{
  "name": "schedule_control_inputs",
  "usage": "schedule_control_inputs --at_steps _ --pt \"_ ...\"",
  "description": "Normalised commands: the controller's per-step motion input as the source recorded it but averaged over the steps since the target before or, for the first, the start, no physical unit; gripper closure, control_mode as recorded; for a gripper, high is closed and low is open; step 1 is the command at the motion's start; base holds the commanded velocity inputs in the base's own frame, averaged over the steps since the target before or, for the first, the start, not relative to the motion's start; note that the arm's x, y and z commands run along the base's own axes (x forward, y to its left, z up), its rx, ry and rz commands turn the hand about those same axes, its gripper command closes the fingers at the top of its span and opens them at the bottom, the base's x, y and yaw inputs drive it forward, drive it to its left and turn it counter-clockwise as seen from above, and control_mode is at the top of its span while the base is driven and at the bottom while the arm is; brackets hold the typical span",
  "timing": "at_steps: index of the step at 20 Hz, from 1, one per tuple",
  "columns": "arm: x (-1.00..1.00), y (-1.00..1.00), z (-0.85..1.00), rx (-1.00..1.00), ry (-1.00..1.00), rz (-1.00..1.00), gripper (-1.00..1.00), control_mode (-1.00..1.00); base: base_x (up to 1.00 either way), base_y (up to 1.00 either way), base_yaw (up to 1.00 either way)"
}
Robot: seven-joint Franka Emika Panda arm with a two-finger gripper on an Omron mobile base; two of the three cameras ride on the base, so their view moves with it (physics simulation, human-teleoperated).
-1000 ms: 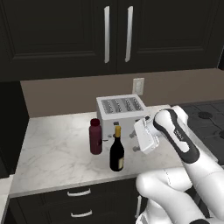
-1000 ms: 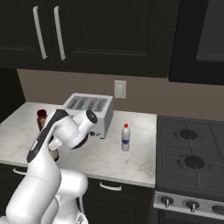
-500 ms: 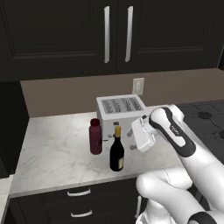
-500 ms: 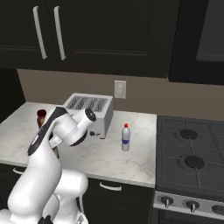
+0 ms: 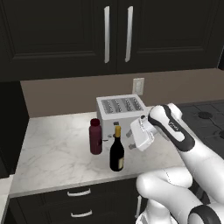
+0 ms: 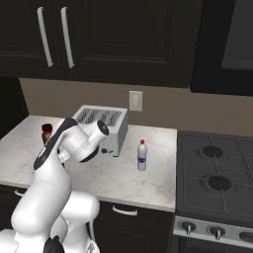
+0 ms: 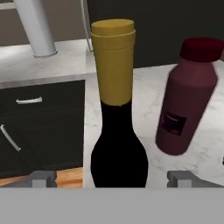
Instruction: Place the drinks on the dining counter in a tight cluster.
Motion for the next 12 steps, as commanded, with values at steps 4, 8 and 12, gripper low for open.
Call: schedule_control_inputs --at_steps 4,8,12 --pt "0.00 0.00 -0.02 0.05 0.04 0.00 -1.00 -1.00 0.00 0.00 0.00" --pt "0.00 0.02 -0.01 0.06 0.00 0.00 -1.00 -1.00 0.00 0.00 0.00" --pt "0.00 0.05 0.00 0.05 0.00 0.00 -1.00 -1.00 0.00 0.00 0.00"
